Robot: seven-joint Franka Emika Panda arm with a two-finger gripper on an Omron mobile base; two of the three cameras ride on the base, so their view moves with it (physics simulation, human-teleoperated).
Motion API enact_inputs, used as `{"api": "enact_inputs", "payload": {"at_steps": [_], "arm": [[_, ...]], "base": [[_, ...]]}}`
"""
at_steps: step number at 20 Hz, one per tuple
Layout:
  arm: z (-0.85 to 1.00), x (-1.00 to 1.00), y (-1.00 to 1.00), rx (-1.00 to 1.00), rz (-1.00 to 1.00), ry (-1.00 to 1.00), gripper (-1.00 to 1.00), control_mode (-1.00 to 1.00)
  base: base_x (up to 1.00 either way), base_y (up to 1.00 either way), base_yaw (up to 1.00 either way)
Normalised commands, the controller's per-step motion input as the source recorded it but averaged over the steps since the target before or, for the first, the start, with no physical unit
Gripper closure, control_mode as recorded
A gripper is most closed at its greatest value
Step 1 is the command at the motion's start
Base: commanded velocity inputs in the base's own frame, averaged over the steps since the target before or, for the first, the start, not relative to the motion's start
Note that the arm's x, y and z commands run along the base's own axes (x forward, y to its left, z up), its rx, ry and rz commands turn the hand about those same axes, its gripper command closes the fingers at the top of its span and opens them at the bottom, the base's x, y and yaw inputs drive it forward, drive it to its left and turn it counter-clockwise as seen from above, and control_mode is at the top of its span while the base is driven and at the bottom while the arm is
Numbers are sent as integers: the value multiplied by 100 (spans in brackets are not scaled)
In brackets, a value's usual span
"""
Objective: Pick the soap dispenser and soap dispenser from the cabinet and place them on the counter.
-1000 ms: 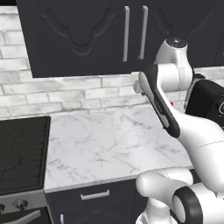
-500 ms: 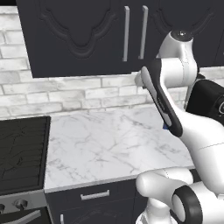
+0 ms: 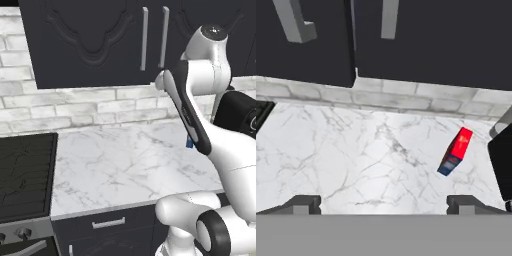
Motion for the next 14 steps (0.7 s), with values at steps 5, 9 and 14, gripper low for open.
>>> {"api": "enact_inputs", "payload": {"at_steps": [5,9,14], "arm": [[24,-20,6,-4,0,-20,-100,-100],[26,-10,4,-4,0,-19,-100,-100],[29,0,1,0,1,-7,-100,-100]], "base": [[0,0,0],[0,0,0],[0,0,0]]}}
